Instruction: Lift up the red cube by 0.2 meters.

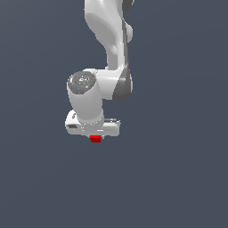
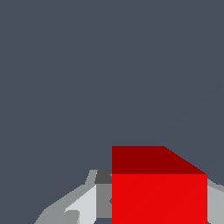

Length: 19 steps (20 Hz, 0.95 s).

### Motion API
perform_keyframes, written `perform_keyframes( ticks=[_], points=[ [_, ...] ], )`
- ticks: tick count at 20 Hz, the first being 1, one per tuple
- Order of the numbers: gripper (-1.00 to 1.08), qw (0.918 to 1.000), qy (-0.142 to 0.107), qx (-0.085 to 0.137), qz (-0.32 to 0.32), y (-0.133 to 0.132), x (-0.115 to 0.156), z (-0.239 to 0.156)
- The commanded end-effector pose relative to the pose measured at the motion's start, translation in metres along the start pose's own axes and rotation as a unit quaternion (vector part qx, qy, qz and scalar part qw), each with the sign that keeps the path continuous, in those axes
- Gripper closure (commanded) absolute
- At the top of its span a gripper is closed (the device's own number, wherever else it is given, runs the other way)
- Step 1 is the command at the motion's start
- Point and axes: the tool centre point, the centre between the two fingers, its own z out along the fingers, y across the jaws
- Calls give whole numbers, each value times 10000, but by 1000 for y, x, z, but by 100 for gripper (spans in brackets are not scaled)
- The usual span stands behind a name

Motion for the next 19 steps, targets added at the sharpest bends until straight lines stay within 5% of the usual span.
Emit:
perform_keyframes(
  ticks=[1, 10, 19],
  points=[
    [108, 10000, -1, 0, 0, 0, 0, -25],
    [108, 10000, -1, 0, 0, 0, 1, -78],
    [108, 10000, -1, 0, 0, 0, 3, -80]
  ],
)
